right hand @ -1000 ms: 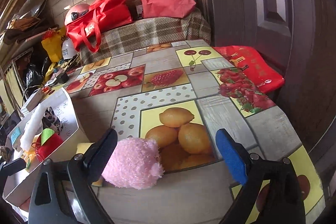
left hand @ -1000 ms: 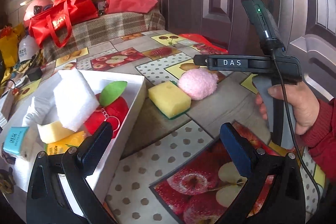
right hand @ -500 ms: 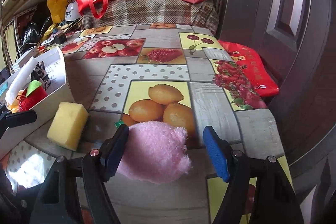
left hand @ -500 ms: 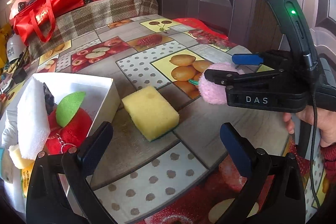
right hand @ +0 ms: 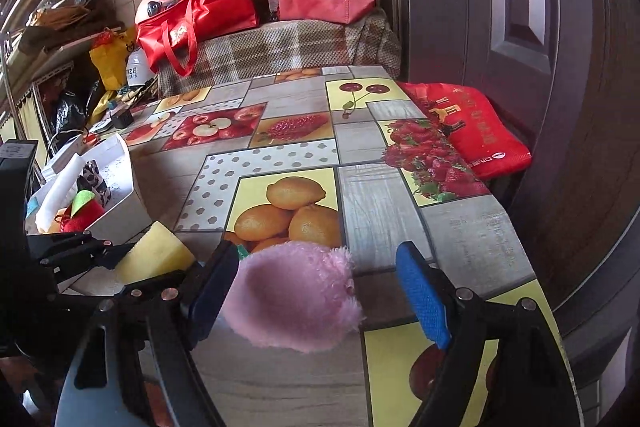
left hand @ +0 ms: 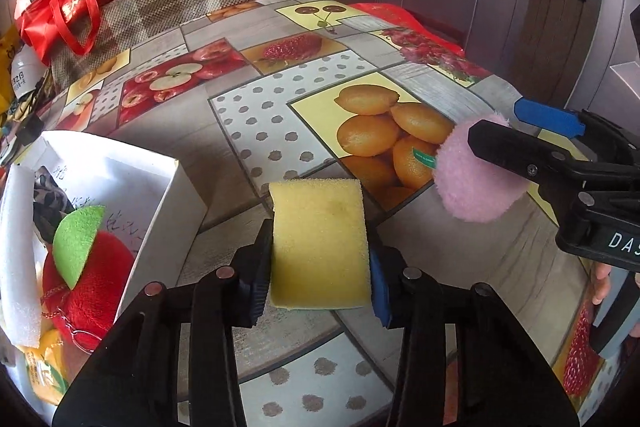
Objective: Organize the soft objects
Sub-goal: 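Grasp the yellow sponge with the left tool while the right tool grasps the pink fluffy ball, then carry the yellow sponge and pink fluffy ball over the white box with both tools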
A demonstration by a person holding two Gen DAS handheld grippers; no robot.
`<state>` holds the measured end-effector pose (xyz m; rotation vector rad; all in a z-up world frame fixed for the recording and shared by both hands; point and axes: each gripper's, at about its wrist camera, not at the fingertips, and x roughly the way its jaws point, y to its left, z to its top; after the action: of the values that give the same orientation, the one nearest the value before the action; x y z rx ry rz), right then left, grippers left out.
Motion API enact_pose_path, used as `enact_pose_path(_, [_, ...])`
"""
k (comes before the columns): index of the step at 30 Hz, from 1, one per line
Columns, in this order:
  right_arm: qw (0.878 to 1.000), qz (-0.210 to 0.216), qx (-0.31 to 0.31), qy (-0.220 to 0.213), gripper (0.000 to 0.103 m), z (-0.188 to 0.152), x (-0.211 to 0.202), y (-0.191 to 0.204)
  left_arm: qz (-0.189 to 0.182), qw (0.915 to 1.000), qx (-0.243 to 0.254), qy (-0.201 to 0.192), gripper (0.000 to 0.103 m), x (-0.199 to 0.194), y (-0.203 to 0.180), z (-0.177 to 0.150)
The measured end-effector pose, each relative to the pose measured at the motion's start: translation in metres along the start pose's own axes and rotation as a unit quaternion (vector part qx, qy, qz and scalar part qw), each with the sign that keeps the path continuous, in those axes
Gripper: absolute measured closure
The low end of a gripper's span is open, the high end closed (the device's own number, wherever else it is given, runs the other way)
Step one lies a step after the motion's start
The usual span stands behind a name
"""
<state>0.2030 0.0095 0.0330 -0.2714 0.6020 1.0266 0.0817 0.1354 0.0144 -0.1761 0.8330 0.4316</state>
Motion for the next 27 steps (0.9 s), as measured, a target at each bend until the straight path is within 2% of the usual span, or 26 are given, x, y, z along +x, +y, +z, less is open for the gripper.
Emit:
enact_pose_path(5, [0.997,0.020,-0.037,0.065,0.021,-0.001,0.026,0.016,0.005,0.9994,0.004,-0.033,0.064,-0.012,-0.003,-0.001])
enact_pose_path(8, [0.996,0.010,-0.054,0.064,0.023,-0.004,0.024,0.021,0.000,0.9981,0.003,-0.062,0.064,-0.023,-0.002,-0.002])
enact_pose_path(9, [0.996,0.010,-0.061,0.058,0.039,-0.004,0.022,0.023,0.001,0.9972,0.004,-0.075,0.064,-0.028,-0.001,-0.003])
enact_pose_path(10, [0.996,0.006,-0.070,0.048,0.046,-0.005,0.018,0.027,0.000,0.9960,0.006,-0.089,0.064,-0.034,-0.002,-0.004])
enact_pose_path(13, [0.995,-0.026,-0.094,0.005,0.049,-0.007,0.002,0.036,0.002,0.9915,0.010,-0.130,0.064,-0.050,-0.004,-0.010])
enact_pose_path(15, [0.994,-0.030,-0.100,-0.032,0.049,-0.009,-0.013,0.039,0.001,0.9882,0.011,-0.153,0.064,-0.061,-0.004,-0.016])
enact_pose_path(19, [0.994,-0.022,-0.075,-0.073,0.049,-0.017,-0.037,0.038,0.002,0.9827,0.007,-0.185,0.064,-0.079,-0.002,-0.027])
enact_pose_path(23, [0.991,-0.036,-0.068,-0.111,0.049,-0.028,-0.061,0.045,0.007,0.9783,0.014,-0.206,0.064,-0.095,-0.004,-0.040])
enact_pose_path(27, [0.989,-0.038,-0.067,-0.126,0.049,-0.036,-0.073,0.055,0.007,0.9757,0.020,-0.218,0.064,-0.108,-0.005,-0.052])
